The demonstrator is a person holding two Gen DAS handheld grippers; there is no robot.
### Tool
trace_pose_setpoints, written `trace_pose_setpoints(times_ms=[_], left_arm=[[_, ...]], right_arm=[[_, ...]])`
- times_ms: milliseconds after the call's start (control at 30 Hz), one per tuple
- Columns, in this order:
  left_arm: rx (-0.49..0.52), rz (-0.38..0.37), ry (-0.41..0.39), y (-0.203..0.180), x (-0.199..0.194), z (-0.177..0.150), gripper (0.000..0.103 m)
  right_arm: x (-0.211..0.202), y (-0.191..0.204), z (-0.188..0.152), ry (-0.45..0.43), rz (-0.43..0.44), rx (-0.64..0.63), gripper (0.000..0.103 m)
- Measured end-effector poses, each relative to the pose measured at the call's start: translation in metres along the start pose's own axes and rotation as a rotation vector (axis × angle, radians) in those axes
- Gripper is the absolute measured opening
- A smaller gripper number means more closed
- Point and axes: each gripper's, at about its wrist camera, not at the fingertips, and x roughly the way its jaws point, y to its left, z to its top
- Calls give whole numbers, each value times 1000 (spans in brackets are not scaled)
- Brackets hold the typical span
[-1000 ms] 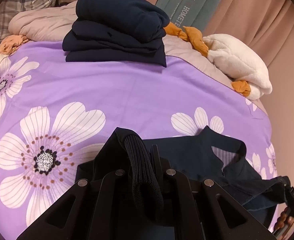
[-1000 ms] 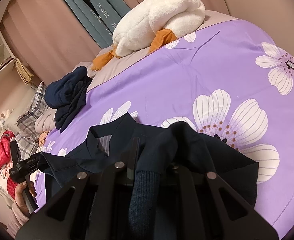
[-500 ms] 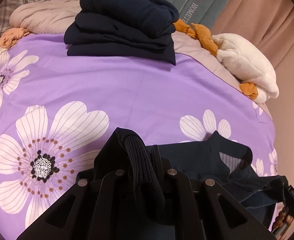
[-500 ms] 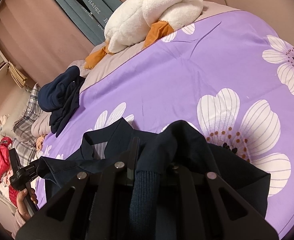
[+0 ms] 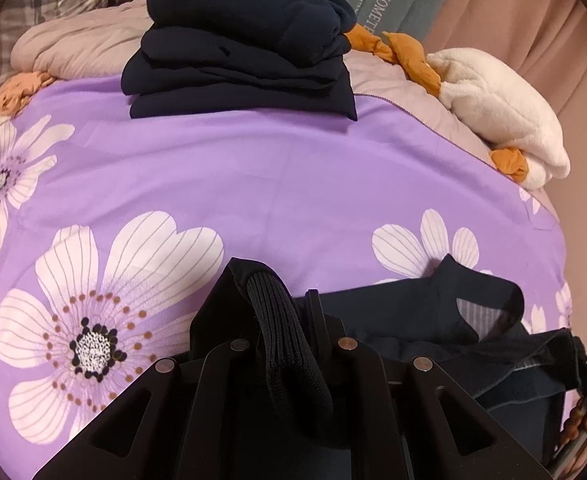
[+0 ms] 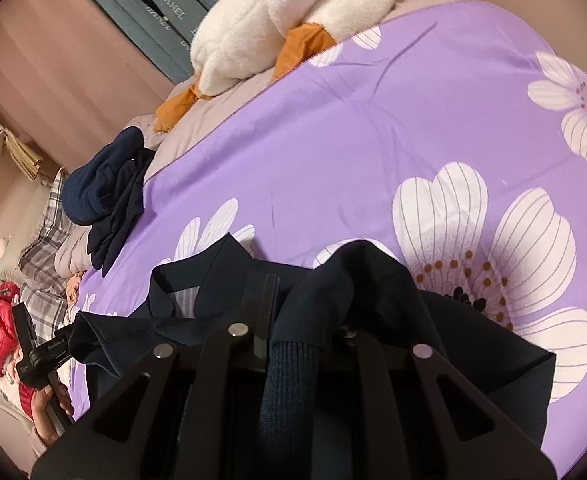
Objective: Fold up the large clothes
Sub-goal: 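Lower the held hem onto the jacket near the collar with both grippers, then hold the folded hem flat against the collar with both grippers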
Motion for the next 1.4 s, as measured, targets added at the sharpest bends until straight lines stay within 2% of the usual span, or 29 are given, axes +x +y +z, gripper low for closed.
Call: trace_pose_setpoints(times_ms=[433,1400], left_arm=[[78,66,-10,-9,10,1,13],[122,96,0,-11,26,-2,14]], right_arm=[[10,-5,0,21,-28,10,14],[27,-12,0,46,-47,37,16]])
